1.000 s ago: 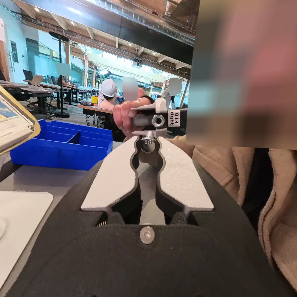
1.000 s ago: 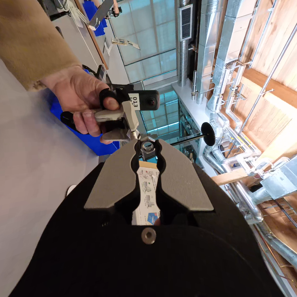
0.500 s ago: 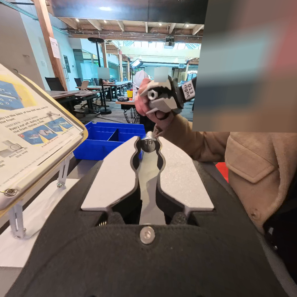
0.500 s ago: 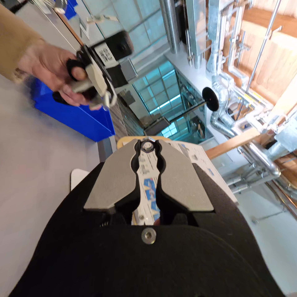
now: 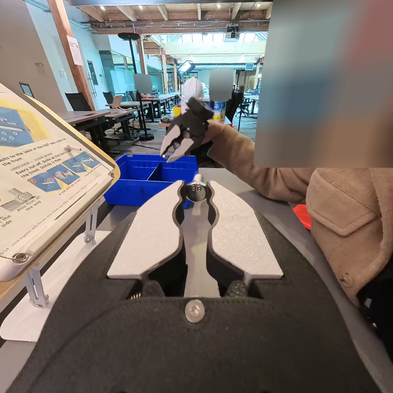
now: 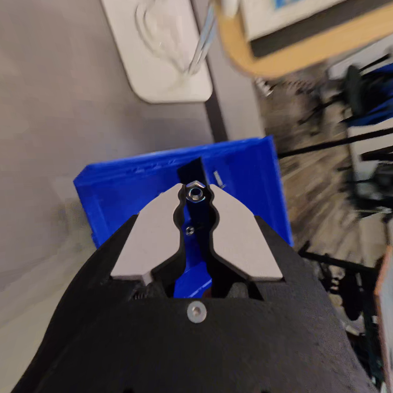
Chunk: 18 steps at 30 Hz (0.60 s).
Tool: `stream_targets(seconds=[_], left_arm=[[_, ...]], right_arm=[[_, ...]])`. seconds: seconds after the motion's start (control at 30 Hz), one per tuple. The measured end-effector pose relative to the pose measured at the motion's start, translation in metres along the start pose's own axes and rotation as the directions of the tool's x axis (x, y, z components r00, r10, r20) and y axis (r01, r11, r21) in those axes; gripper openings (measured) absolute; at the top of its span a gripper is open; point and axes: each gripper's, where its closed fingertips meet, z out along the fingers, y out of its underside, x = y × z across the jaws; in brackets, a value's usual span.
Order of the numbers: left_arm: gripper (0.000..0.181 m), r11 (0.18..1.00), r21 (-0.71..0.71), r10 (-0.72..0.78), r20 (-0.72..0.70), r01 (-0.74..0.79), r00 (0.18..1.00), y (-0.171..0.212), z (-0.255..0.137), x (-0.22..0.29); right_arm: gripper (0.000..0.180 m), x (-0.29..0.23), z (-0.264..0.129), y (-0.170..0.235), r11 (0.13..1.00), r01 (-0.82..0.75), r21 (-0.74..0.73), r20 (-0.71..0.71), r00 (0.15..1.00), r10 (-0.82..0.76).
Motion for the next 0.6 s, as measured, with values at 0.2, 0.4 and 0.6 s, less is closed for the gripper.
stream_targets(seconds=[0.2, 0.4, 0.6], left_arm=[[0.017, 1.0, -0.004, -0.017, 0.004, 0.017, 1.0, 0.004, 0.0, -0.003], [0.017, 1.0, -0.014, -0.017, 0.005, 0.017, 1.0, 0.006, 0.0, -0.004], [0.017, 1.0, -0.02, -0.018, 0.001, 0.018, 1.0, 0.007, 0.002, -0.003]], right_arm=[[0.019, -0.025, 0.056, 0.069, 0.962, -0.033, -0.271, 0.141, 0.987, 0.074], [0.019, -0.046, 0.068, 0.11, 0.887, -0.042, -0.459, 0.218, 0.963, 0.158], [0.023, -0.051, 0.072, 0.117, 0.884, -0.073, -0.461, 0.238, 0.95, 0.202]])
